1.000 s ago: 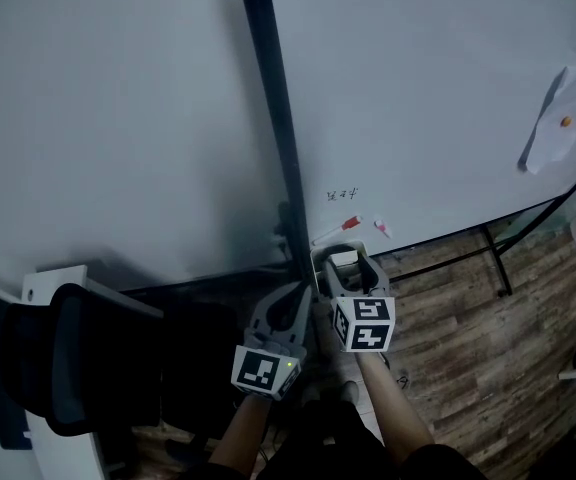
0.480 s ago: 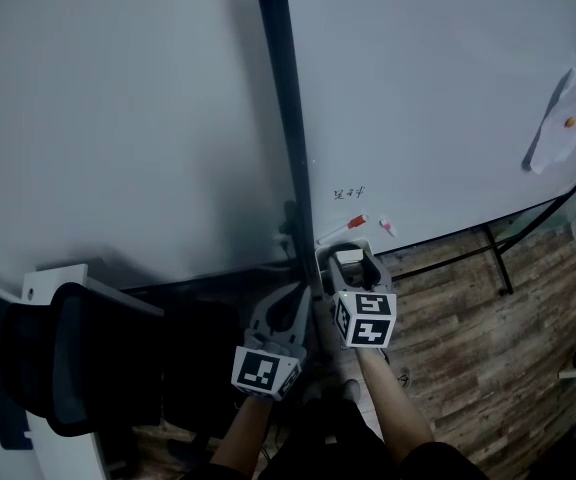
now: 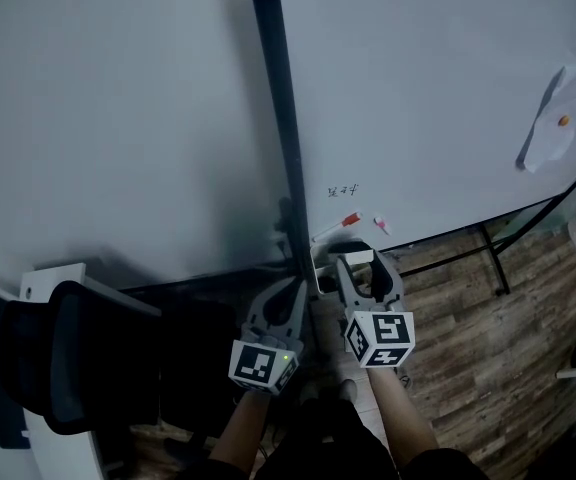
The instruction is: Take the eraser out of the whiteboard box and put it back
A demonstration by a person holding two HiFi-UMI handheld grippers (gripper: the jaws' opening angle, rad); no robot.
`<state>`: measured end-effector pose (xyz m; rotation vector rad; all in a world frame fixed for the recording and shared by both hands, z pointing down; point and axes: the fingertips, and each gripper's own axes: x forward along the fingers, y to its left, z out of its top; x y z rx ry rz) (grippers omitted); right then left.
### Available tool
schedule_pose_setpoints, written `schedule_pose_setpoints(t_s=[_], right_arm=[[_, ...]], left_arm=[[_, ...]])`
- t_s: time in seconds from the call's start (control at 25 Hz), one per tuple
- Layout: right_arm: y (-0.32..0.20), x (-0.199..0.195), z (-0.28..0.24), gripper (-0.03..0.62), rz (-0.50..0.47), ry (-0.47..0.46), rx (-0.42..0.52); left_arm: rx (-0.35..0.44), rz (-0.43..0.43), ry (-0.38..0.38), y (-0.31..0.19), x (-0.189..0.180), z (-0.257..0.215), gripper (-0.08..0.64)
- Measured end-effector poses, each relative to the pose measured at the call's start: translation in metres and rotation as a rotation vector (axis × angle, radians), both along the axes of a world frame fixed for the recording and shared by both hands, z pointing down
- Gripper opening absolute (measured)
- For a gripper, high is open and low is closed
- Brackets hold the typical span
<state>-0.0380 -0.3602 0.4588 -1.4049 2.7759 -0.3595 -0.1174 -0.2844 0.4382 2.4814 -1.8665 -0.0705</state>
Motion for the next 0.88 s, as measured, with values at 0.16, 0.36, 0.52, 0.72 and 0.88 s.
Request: schedule_pose_setpoints(t_s=[0.16, 0.36, 0.52, 0.72, 0.88], right_arm=[[0.011, 0.011, -0.001, 0.232, 0.003, -0.036, 0.052], [0.015, 0.017, -0.007, 0.232, 0.008, -0.081, 0.104], [0.016, 0.017, -0.014, 0.232, -0.001, -0.082, 0.123], [0.026, 0.021, -0.031, 0.232, -0.011, -0.084, 0.161], [0.040, 0.032, -0.054, 0.232, -0.011, -0.099, 0.211]], left_arm=[[-0.004, -0.009, -0.002, -0.001, -0.002, 0.010, 0.006], [-0.016, -0.006, 0.001, 0.000, 0.001, 0.013, 0.006], [-0.018, -0.005, -0.004, 0.001, 0.000, 0.013, 0.006], [0.003, -0.003, -0.008, 0.004, 0.002, 0.000, 0.006], [0.023, 0.004, -0.002, 0.012, 0.011, -0.022, 0.006]])
